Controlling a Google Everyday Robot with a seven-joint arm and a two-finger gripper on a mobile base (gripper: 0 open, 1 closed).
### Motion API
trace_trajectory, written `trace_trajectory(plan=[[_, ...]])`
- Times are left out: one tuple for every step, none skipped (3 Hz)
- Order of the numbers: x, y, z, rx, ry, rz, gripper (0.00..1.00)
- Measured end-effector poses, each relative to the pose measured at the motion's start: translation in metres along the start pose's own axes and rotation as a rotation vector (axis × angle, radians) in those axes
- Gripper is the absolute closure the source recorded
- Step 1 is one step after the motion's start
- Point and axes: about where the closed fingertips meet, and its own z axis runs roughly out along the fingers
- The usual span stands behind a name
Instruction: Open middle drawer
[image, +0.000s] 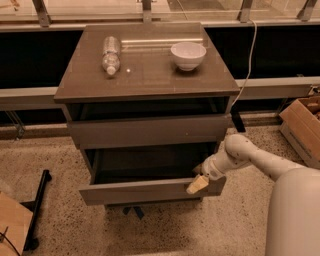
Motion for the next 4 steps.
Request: trace_trajectory(plan=[[0.009,0.01,0.004,-0.048,0.056,-0.007,0.0],[0.031,0.035,-0.001,-0.101,0.096,0.029,0.0],[0.031,0.036,-0.002,-0.101,0.097,0.03,0.0],[0.044,0.062,-0.007,-0.154,0.09,0.04,0.0]])
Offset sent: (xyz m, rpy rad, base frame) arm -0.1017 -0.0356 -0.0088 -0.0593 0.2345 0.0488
